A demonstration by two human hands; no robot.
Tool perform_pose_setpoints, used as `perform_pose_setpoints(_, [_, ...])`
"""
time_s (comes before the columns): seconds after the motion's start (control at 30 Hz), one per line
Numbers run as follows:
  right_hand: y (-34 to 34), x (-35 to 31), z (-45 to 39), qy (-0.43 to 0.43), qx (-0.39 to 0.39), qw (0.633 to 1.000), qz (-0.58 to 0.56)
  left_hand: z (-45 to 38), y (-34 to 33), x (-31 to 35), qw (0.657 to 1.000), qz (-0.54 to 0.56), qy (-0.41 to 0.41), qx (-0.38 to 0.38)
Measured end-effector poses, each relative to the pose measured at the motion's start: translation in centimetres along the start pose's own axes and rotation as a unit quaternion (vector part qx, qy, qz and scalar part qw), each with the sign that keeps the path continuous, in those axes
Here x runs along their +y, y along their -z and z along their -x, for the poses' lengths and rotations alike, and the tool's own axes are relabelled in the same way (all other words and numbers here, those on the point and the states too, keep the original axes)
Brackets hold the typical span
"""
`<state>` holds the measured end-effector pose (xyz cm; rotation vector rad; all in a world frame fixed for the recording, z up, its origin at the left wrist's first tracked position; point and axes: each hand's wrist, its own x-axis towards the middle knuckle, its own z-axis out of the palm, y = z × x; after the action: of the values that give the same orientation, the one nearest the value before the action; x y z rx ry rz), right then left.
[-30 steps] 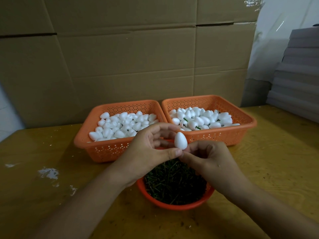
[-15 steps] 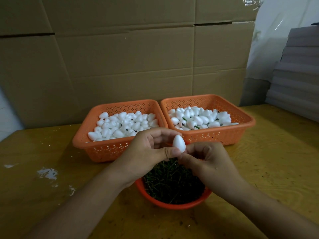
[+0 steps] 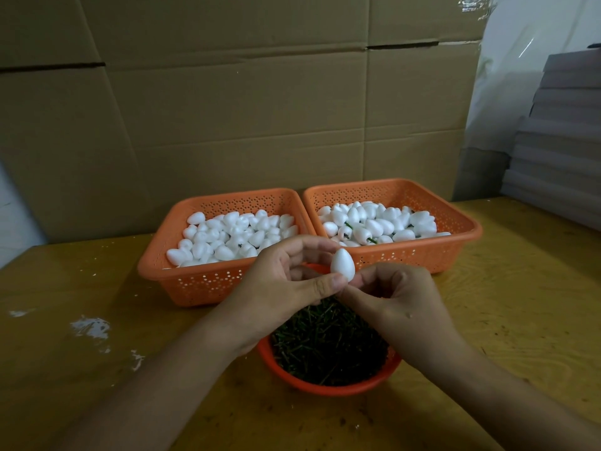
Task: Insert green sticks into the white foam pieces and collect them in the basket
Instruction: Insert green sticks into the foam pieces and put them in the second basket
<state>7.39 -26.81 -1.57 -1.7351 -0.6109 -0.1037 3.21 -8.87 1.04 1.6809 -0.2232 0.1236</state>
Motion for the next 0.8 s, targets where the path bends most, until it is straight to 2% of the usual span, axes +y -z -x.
perform_pose_setpoints(0.33, [0.04,0.03,0.03,0.024,-0.018,1.000,0.001,-0.11,0.18,-0.23,1.000,-0.011,-0.002,0.024])
perform_pose_setpoints(0.43, [0.06,-0.10,0.13,0.031,-0.040,0.999,-0.018,-0.14,0.32,-0.28,1.000,-0.007,0.005,0.022])
perform_pose_setpoints(0.63, [-0.21,-0.17,0.39,0.033,-0.037,0.999,-0.020,-0.20,0.30,-0.39,0.998,0.042,0.036,0.008])
perform_pose_setpoints(0.8, [-0.32,-0.15,0.47,0.023,-0.038,0.999,-0.023,-0.08,0.31,-0.40,0.998,0.039,0.041,0.005])
